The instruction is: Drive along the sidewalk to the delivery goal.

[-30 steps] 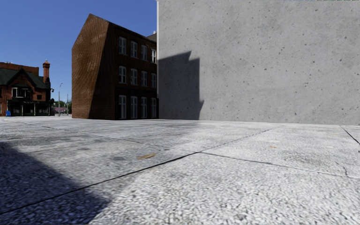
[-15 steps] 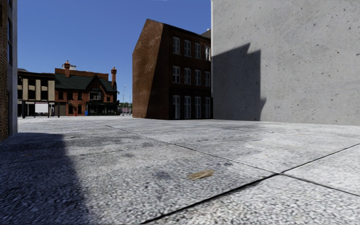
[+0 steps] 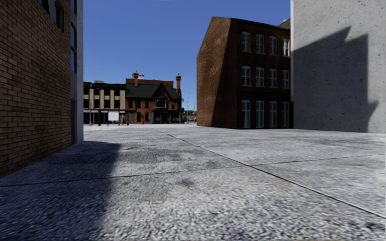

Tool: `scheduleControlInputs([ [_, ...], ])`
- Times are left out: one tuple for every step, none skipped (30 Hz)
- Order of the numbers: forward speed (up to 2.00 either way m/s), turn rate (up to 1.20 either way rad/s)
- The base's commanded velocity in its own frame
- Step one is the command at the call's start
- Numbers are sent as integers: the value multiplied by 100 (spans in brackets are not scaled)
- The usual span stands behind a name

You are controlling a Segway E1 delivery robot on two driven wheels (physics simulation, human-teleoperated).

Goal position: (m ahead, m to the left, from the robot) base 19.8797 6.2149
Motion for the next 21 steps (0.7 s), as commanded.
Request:
scheduleControlInputs([
  [200, 60],
  [200, 59],
  [200, 59],
  [200, 59],
  [200, 59],
  [200, 57],
  [200, 57],
  [200, 45],
  [200, 0],
  [200, 0],
  [200, 0],
  [200, 0],
  [200, 0],
  [200, 0],
  [200, 0],
  [200, 0],
  [200, 0],
  [200, 0],
  [200, 0],
  [200, 0],
  [200, 0],
])
